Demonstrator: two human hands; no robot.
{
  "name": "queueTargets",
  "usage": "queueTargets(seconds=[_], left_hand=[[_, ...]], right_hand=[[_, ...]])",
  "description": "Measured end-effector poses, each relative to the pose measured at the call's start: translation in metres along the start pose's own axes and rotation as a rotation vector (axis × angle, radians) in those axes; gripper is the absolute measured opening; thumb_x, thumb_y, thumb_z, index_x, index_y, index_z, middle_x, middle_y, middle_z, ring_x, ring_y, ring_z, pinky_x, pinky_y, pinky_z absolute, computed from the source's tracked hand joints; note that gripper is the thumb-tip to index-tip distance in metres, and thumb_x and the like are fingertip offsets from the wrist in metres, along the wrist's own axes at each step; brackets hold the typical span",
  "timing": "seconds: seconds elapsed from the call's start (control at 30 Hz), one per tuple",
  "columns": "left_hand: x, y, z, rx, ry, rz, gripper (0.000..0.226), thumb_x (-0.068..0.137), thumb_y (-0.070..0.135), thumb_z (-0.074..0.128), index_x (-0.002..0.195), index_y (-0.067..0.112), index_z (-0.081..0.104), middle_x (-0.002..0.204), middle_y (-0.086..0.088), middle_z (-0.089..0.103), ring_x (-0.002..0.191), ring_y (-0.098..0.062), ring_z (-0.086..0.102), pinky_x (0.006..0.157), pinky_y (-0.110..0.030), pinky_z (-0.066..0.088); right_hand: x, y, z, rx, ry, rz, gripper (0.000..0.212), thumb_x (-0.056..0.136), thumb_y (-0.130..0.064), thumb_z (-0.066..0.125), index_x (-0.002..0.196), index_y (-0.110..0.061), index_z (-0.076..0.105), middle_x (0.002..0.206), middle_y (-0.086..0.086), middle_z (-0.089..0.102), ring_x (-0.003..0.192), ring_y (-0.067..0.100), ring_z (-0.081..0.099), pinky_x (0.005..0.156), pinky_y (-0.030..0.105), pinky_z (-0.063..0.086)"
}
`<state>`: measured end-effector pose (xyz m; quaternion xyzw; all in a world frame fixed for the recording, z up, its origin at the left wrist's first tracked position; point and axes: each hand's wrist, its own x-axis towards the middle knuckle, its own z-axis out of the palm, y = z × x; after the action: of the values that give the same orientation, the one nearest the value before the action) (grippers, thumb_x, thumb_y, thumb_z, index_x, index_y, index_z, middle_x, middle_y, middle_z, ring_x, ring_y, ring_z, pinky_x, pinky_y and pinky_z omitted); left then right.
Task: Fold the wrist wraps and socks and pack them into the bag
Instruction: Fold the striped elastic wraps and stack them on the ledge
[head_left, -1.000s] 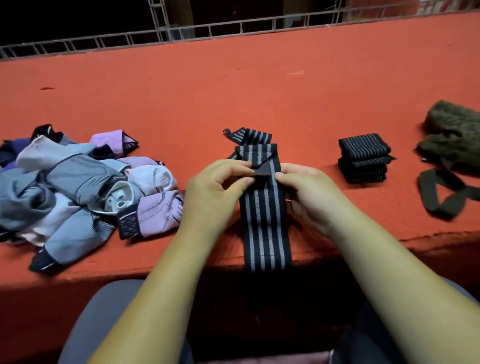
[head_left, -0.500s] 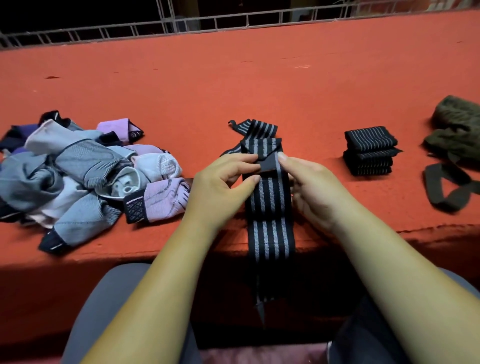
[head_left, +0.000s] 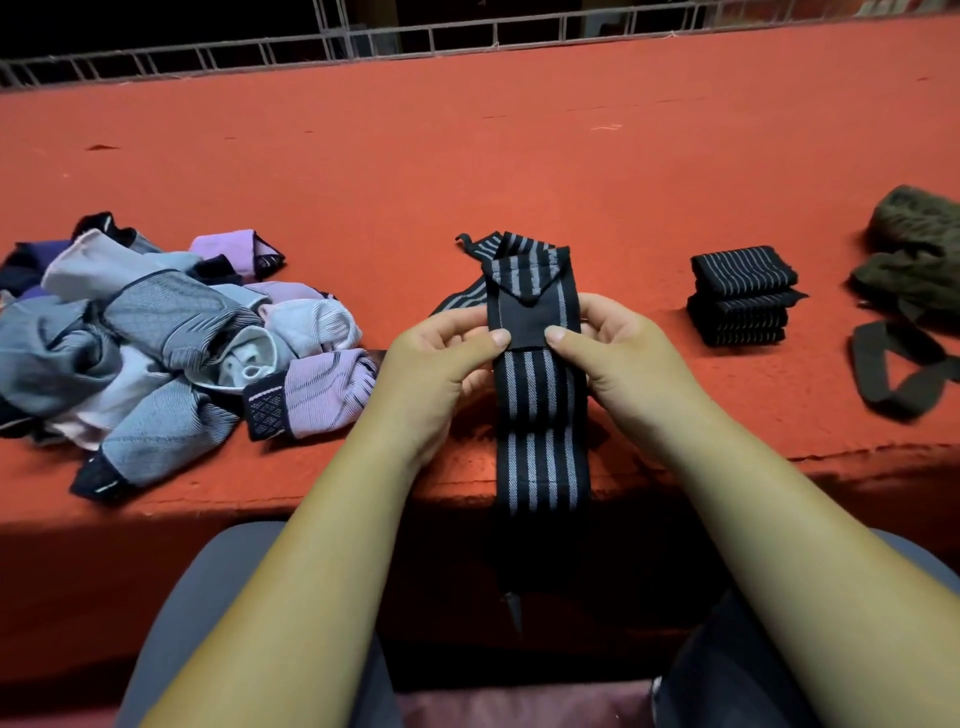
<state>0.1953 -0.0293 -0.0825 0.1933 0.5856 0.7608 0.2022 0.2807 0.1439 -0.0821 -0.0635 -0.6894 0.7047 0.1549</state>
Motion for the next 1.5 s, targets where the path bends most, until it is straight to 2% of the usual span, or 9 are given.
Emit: queueTargets(seconds=[0.17, 0.37, 0.47, 0.63, 0.77, 0.97, 1.2, 1.37, 1.5], left_hand=[[0.011, -0.007, -0.003, 0.131, 0.075, 0.142, 0.024, 0.095, -0.001, 0.072, 0.118, 0.006, 0.075, 0.112, -0.014, 0.079, 0.105, -0.027, 0.075, 0.095, -0.042, 0.06], [0.017, -0.013, -0.007, 0.267, 0.123, 0.226, 0.02, 0.096, -0.001, 0.07, 0.11, 0.013, 0.074, 0.108, -0.007, 0.08, 0.106, -0.026, 0.076, 0.092, -0.042, 0.061], [0.016, -0.013, -0.011, 0.289, 0.088, 0.217, 0.019, 0.095, 0.0, 0.071, 0.109, 0.013, 0.074, 0.109, -0.008, 0.08, 0.108, -0.027, 0.076, 0.094, -0.041, 0.061], [0.005, -0.006, -0.023, 0.363, -0.027, 0.098, 0.026, 0.093, -0.006, 0.066, 0.103, 0.014, 0.081, 0.105, 0.001, 0.081, 0.093, -0.01, 0.073, 0.079, -0.024, 0.055], [-0.002, -0.005, -0.028, 0.408, -0.093, 0.06, 0.034, 0.097, -0.002, 0.058, 0.105, 0.017, 0.084, 0.119, 0.002, 0.079, 0.118, -0.016, 0.072, 0.107, -0.041, 0.054], [-0.008, -0.004, -0.021, 0.208, -0.148, -0.024, 0.024, 0.097, 0.007, 0.072, 0.119, 0.015, 0.076, 0.129, -0.02, 0.069, 0.116, -0.027, 0.071, 0.098, -0.052, 0.06], [-0.005, -0.01, -0.017, 0.253, -0.053, 0.03, 0.052, 0.086, -0.003, 0.081, 0.125, 0.029, 0.067, 0.125, -0.007, 0.072, 0.103, -0.022, 0.074, 0.091, -0.046, 0.063], [0.006, -0.012, -0.015, 0.102, -0.002, 0.03, 0.056, 0.088, 0.001, 0.08, 0.138, 0.018, 0.062, 0.132, -0.015, 0.072, 0.122, -0.032, 0.071, 0.098, -0.047, 0.058], [-0.001, -0.011, -0.017, 0.18, -0.156, -0.132, 0.03, 0.098, 0.013, 0.074, 0.127, 0.007, 0.072, 0.126, -0.02, 0.074, 0.115, -0.029, 0.07, 0.11, -0.054, 0.051]], right_hand=[[-0.003, 0.006, -0.004, -0.249, -0.067, 0.131, 0.023, 0.107, -0.036, 0.062, 0.123, -0.023, 0.072, 0.111, 0.004, 0.081, 0.104, 0.03, 0.078, 0.097, 0.062, 0.059], [0.0, 0.013, -0.006, -0.153, -0.023, 0.183, 0.019, 0.106, -0.013, 0.058, 0.117, -0.016, 0.074, 0.114, 0.026, 0.075, 0.089, 0.03, 0.066, 0.081, 0.045, 0.052], [0.0, 0.013, -0.008, -0.046, -0.026, 0.221, 0.022, 0.107, -0.008, 0.057, 0.12, -0.013, 0.074, 0.109, 0.021, 0.079, 0.092, 0.031, 0.062, 0.083, 0.044, 0.052], [0.001, 0.013, -0.013, 0.055, -0.025, 0.253, 0.022, 0.105, -0.006, 0.06, 0.117, -0.011, 0.077, 0.108, 0.018, 0.077, 0.094, 0.032, 0.061, 0.084, 0.043, 0.052], [-0.001, 0.008, -0.013, 0.045, -0.025, 0.251, 0.022, 0.102, -0.005, 0.062, 0.116, -0.012, 0.078, 0.106, 0.02, 0.08, 0.082, 0.02, 0.068, 0.069, 0.03, 0.056], [-0.004, 0.008, -0.015, 0.08, -0.012, 0.214, 0.023, 0.106, -0.005, 0.057, 0.119, -0.007, 0.076, 0.09, 0.007, 0.079, 0.062, 0.008, 0.066, 0.059, 0.022, 0.056], [-0.007, 0.006, -0.019, 0.025, -0.133, 0.304, 0.044, 0.108, -0.046, 0.056, 0.125, -0.008, 0.073, 0.109, 0.012, 0.08, 0.094, 0.025, 0.076, 0.089, 0.038, 0.06], [-0.013, 0.007, -0.023, -0.173, -0.218, 0.229, 0.021, 0.104, -0.017, 0.067, 0.121, -0.005, 0.072, 0.077, -0.003, 0.074, 0.063, 0.008, 0.064, 0.062, 0.03, 0.053], [-0.01, 0.008, -0.021, -0.115, -0.088, 0.172, 0.015, 0.103, -0.016, 0.07, 0.116, -0.01, 0.074, 0.104, 0.023, 0.077, 0.083, 0.03, 0.072, 0.078, 0.05, 0.057]])
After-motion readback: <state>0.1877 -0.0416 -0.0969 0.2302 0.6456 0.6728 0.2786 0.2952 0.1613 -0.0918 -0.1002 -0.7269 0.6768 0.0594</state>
